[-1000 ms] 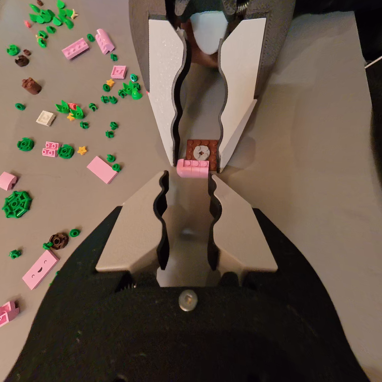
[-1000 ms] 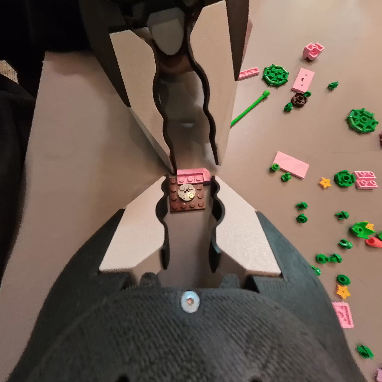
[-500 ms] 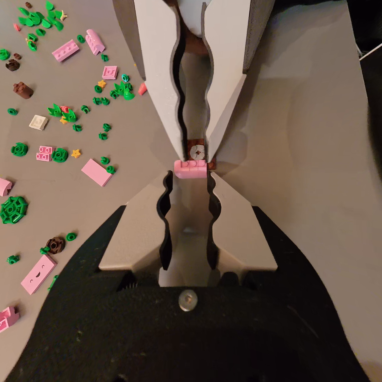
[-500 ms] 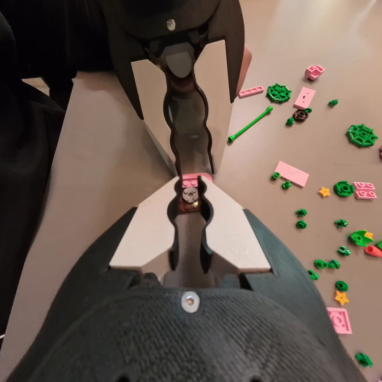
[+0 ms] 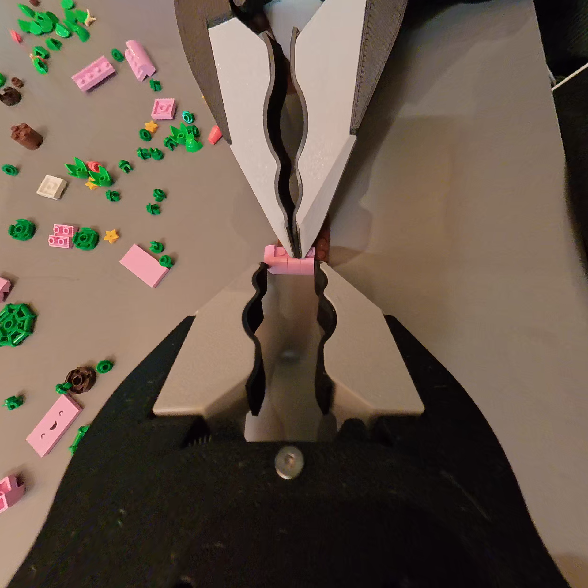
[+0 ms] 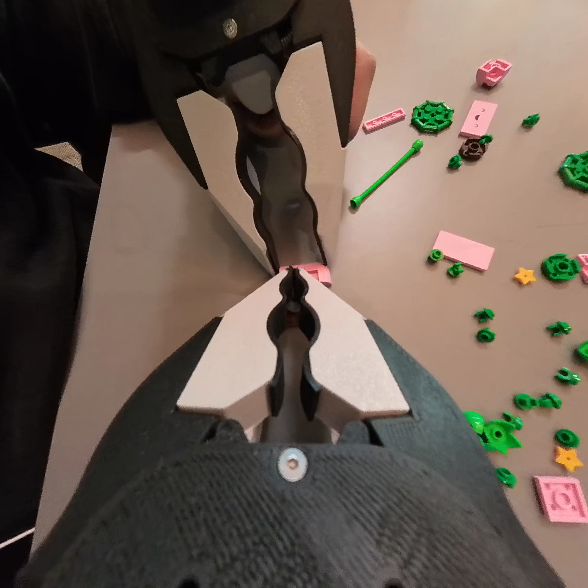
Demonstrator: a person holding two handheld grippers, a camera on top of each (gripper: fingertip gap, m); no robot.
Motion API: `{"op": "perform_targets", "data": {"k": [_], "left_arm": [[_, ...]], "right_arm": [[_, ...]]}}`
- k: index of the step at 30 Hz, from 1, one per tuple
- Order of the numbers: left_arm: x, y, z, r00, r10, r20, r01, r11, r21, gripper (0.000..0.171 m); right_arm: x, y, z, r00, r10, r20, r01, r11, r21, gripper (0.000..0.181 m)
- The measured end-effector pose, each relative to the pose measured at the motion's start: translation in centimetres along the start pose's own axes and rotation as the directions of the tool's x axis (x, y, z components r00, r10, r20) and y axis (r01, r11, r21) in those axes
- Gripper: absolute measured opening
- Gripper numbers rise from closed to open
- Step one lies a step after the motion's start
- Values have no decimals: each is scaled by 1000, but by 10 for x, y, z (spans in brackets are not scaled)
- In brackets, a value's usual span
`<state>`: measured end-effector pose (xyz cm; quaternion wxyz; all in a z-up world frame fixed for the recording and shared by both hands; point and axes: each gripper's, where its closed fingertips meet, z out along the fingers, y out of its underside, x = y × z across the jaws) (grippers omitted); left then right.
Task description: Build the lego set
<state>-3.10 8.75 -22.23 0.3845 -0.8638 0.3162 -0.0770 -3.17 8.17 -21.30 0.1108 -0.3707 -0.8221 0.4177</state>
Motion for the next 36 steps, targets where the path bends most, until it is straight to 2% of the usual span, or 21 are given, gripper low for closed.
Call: {"op": "perform_targets", "data": {"k": [4, 9, 12, 14, 17, 21, 25, 27, 29, 31, 33, 36], "left_arm": [[0, 0, 0, 1000, -1, 0, 1, 1000, -1, 28], [-1, 0, 0, 1000, 0, 9, 0, 1000, -2, 29], [-1, 0, 0, 1000, -3, 5, 3, 1000, -3, 29], [-1, 0, 0, 1000, -1, 4, 1, 1000, -3, 29], [0, 0, 0, 1000, 2, 5, -2, 1000, -1, 27], [-1, 0, 0, 1000, -4, 2, 4, 1000, -2, 27], [-1, 0, 1, 1000, -3, 4, 3, 1000, -4, 28], [-1, 0, 1, 1000, 4, 10, -4, 1000, -4, 28], [-1, 0, 1, 1000, 4, 10, -4, 1000, -3, 27], [-1, 0, 1, 1000, 1, 8, -1, 1000, -4, 27], [-1, 0, 1, 1000, -1, 5, 1, 1000, -4, 27], [-1, 0, 0, 1000, 0, 4, 0, 1000, 0, 26]], "right_arm": [[0, -1, 0, 999, -52, -13, 52, 999, 7, 0], [-4, -10, -11, 999, -36, 30, 34, 998, 57, 0], [-6, -6, -8, 998, -52, 31, 51, 998, 32, 0], [-5, 3, -2, 997, -69, 15, 69, 997, -27, 0], [-7, 1, 0, 996, -86, -20, 85, 996, -36, 0], [-6, 1, 0, 1000, 3, 16, -2, 1000, -28, 0], [-8, 0, -2, 996, 11, 83, -11, 1000, 6, 0], [-7, -15, -11, 990, 64, 127, -76, 992, 97, 0], [0, -21, -18, 994, 66, 85, -77, 988, 134, 0], [7, -12, -15, 1000, 12, 1, -12, 997, 75, 0], [3, -7, -8, 999, -29, -13, 29, 999, 32, 0], [4, 0, -1, 999, 9, -35, -9, 1000, -9, 0]]}}
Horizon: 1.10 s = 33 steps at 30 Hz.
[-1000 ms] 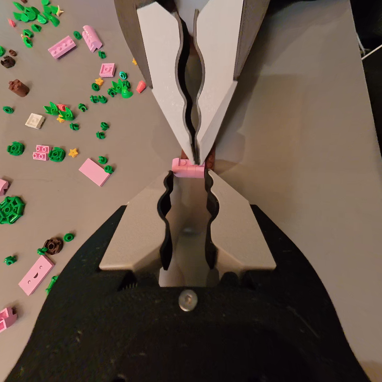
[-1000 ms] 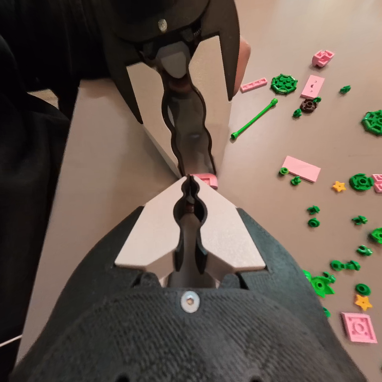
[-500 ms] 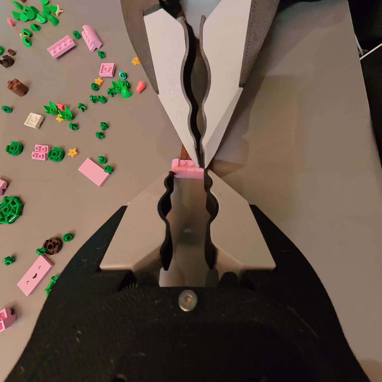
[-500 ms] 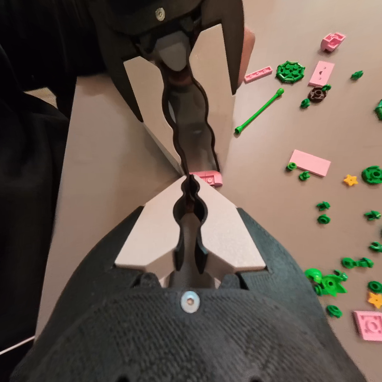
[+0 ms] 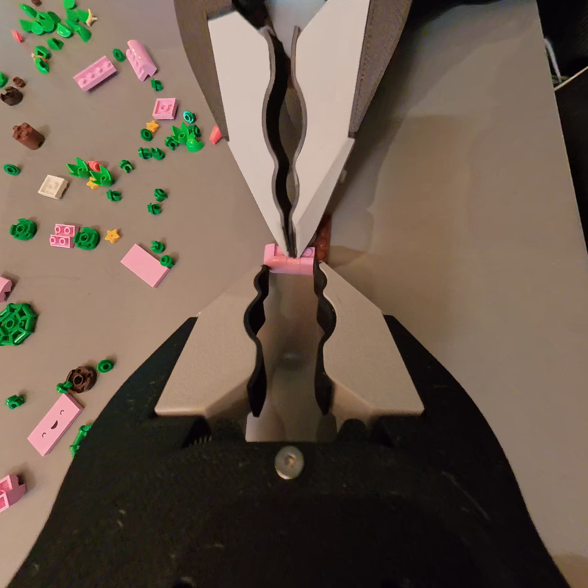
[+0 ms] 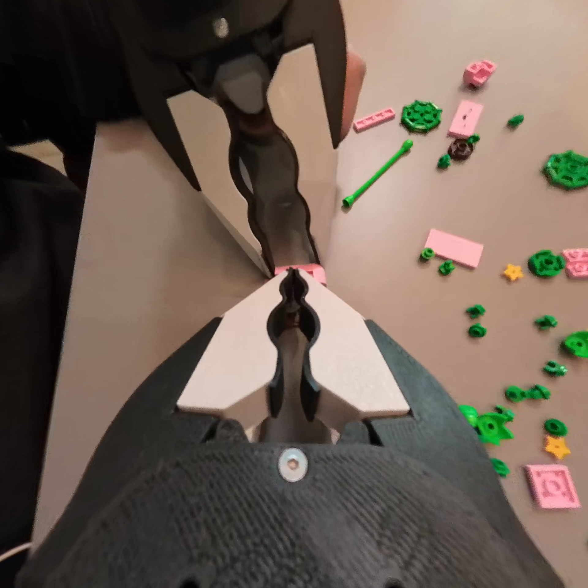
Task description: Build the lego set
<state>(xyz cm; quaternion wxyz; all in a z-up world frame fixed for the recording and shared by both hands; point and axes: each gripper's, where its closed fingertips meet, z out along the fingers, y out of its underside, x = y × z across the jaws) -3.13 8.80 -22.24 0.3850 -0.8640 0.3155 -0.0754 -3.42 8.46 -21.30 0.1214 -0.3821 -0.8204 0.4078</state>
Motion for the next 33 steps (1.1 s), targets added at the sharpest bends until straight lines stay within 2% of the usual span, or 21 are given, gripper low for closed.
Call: {"op": "perform_targets", "data": {"k": [6, 10, 13, 17, 20, 23, 25, 28, 32, 33], "left_arm": [[2, 1, 1, 1000, -4, -17, 4, 1000, -6, 24], [3, 1, 1, 1000, -2, -17, 2, 1000, -6, 23], [3, 1, 1, 1000, -3, -19, 3, 1000, -6, 23], [3, 1, 0, 999, -23, -34, 23, 1000, -7, 24], [3, 1, 0, 999, -21, -34, 20, 1000, -8, 24], [3, 1, 0, 999, -16, -29, 15, 1000, -8, 24], [3, 1, 0, 999, -16, -30, 16, 1000, -8, 24], [3, 2, -1, 999, -31, -35, 31, 999, -7, 25], [3, 2, 0, 999, -34, -39, 34, 999, -9, 26], [3, 2, 0, 999, -33, -37, 33, 999, -9, 26]], "right_arm": [[0, 1, -3, 996, 62, 65, -63, 998, 9, 0], [4, -10, -13, 998, 55, 40, -57, 996, 71, 0], [0, 2, -3, 999, 29, 29, -29, 1000, -5, 0], [-2, 0, 0, 998, 49, 39, -49, 999, 9, 0], [-1, 1, -2, 1000, 13, 21, -13, 1000, -2, 0], [-1, -12, -10, 1000, -16, -11, 17, 998, 62, 0], [3, 3, -2, 999, -23, -36, 22, 1000, -19, 1], [-3, 0, 1, 999, 41, 31, -42, 999, 17, 0], [-1, -1, -2, 999, -50, -16, 50, 999, 4, 0], [1, -6, -6, 998, -51, -24, 52, 998, 34, 0]]}}
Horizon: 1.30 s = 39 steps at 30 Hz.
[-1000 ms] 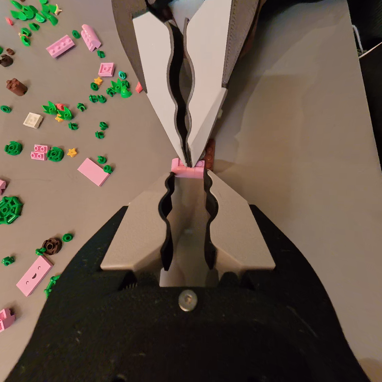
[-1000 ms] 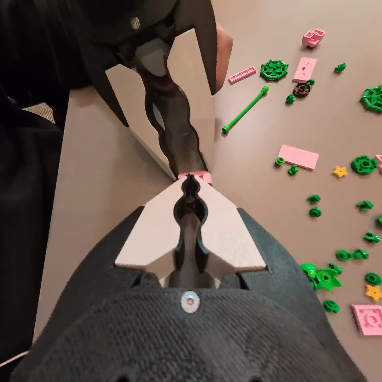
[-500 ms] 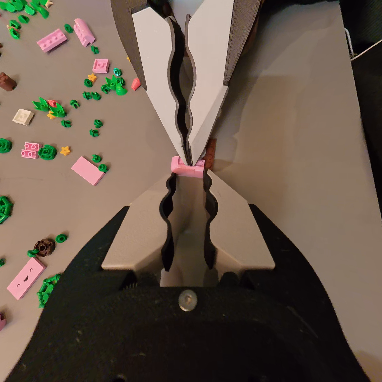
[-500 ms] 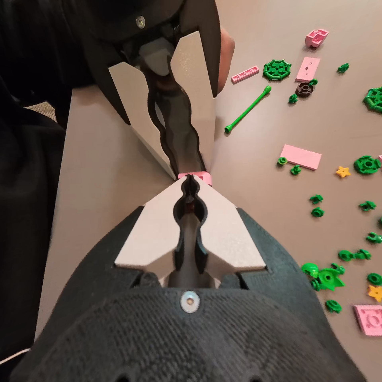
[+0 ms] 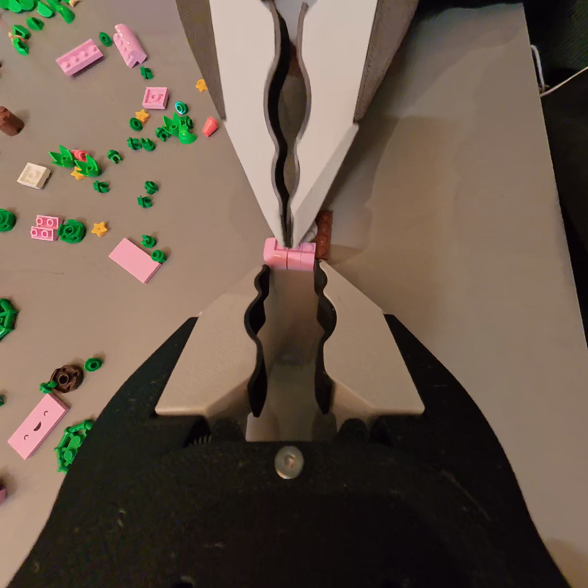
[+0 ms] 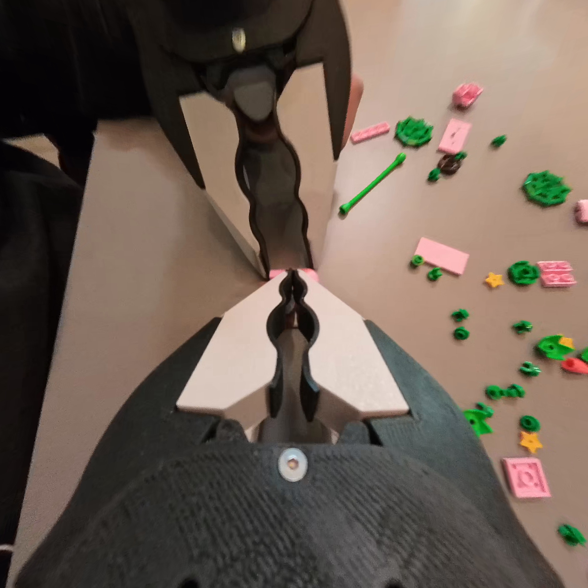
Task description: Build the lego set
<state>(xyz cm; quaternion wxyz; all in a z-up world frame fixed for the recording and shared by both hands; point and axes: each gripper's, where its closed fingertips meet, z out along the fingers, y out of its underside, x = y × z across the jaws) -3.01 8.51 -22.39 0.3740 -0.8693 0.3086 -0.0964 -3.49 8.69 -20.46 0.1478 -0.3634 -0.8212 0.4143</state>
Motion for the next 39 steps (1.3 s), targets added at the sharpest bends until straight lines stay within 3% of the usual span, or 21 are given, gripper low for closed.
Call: {"op": "perform_targets", "data": {"k": [2, 4, 5, 9, 15, 27, 39], "left_arm": [[-4, 0, 0, 1000, -10, 23, 10, 1000, -1, 25], [-6, 0, 0, 999, -26, 33, 26, 1000, -2, 24], [-7, 0, 0, 999, -34, 32, 34, 999, -2, 25], [-8, 1, 0, 999, -46, 29, 46, 999, -3, 26], [-7, 0, 0, 999, -37, 26, 37, 999, -3, 20], [-5, 0, 0, 1000, -23, 20, 23, 1000, -2, 22], [-1, -2, 1, 1000, -12, 5, 12, 1000, 5, 14]], "right_arm": [[4, -19, -13, 999, 40, 15, -42, 992, 121, 0], [13, -23, -22, 998, 56, -8, -54, 985, 166, 0], [16, -21, -23, 998, 50, -24, -46, 986, 161, 0], [12, -12, -13, 999, 32, -12, -30, 994, 105, 32], [2, 11, 4, 1000, 14, 19, -13, 999, -43, 54], [2, 11, 9, 995, -90, -33, 88, 994, -58, 39], [1, 12, 9, 995, -97, -35, 95, 994, -61, 38]]}}
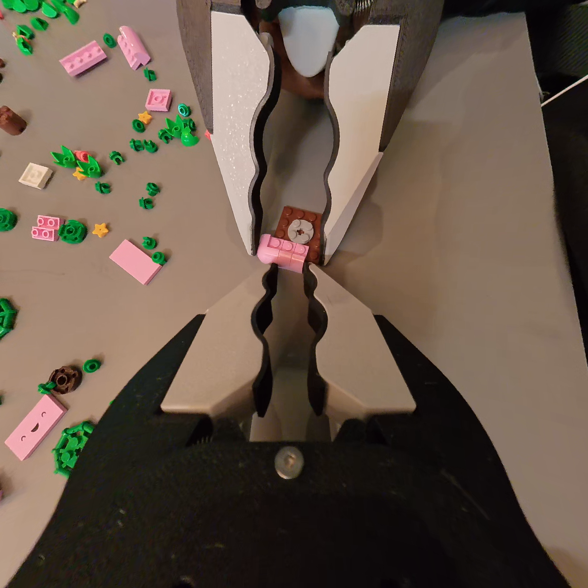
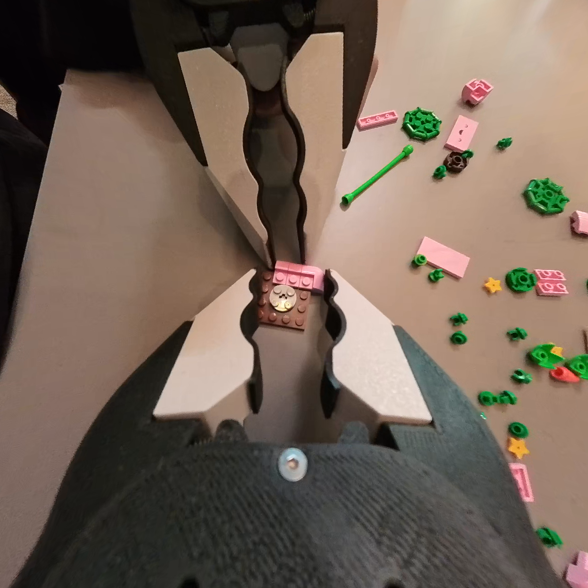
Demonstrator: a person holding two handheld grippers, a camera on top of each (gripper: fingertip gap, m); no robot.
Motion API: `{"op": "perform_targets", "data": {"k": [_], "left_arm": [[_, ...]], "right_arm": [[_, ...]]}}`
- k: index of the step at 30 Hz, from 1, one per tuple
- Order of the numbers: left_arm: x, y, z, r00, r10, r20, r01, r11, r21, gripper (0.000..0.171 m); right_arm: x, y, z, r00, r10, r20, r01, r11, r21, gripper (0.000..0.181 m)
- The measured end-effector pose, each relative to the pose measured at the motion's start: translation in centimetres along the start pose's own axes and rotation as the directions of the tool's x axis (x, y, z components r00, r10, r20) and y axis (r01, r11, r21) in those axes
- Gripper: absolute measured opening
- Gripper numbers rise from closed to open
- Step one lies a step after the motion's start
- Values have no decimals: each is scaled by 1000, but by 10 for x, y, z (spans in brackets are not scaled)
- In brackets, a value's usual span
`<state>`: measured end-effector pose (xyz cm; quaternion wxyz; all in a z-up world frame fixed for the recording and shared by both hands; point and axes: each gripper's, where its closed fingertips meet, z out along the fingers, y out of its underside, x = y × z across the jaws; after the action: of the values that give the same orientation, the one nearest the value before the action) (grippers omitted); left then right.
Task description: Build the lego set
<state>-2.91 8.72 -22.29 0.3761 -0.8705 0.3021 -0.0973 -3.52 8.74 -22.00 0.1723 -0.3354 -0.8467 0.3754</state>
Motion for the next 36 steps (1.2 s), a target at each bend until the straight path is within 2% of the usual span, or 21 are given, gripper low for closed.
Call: {"op": "perform_targets", "data": {"k": [17, 23, 36], "left_arm": [[0, 0, 0, 1000, -12, -1, 12, 1000, -2, 15], [0, 0, 0, 1000, -25, -12, 25, 1000, 2, 21], [-1, -1, -1, 999, -37, -19, 38, 999, 6, 22]], "right_arm": [[1, -1, 0, 1000, 14, -8, -14, 1000, 2, 38], [4, -1, 1, 1000, 15, -26, -15, 1000, 3, 48], [-2, 1, 0, 999, 26, 21, -26, 1000, -5, 47]]}}
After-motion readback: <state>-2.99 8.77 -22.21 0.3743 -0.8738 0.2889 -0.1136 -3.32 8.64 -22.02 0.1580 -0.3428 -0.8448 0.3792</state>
